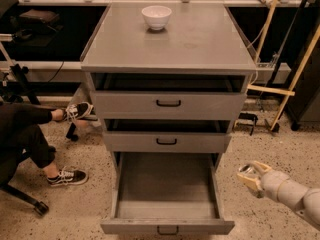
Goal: Pick 7up can from bottom drawer and place on counter
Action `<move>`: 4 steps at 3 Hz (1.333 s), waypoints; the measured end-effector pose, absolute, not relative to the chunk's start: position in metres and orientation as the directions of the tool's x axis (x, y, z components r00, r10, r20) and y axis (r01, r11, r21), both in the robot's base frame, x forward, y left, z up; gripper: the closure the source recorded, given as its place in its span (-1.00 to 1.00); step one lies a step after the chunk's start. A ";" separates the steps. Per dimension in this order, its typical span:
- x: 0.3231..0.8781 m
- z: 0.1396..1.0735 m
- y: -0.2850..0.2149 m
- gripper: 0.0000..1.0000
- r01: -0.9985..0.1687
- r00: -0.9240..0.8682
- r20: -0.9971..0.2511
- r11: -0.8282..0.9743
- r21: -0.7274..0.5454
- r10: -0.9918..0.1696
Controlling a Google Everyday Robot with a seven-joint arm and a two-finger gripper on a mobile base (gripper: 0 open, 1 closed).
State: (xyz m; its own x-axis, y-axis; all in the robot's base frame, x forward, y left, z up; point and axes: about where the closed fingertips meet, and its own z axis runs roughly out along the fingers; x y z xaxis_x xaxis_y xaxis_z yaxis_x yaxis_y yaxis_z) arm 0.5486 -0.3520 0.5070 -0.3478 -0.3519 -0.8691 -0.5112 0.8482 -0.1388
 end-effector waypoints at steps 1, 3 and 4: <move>0.549 0.506 -0.351 1.00 -0.512 -0.348 -0.869 0.848 -0.137 -0.351; 0.521 0.690 -0.320 1.00 -0.537 -0.096 -0.903 0.786 -0.307 -0.418; 0.503 0.825 -0.278 1.00 -0.523 0.049 -0.881 0.739 -0.425 -0.471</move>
Offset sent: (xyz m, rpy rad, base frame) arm -0.0143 0.0362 0.2113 -0.0393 -0.3259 0.1213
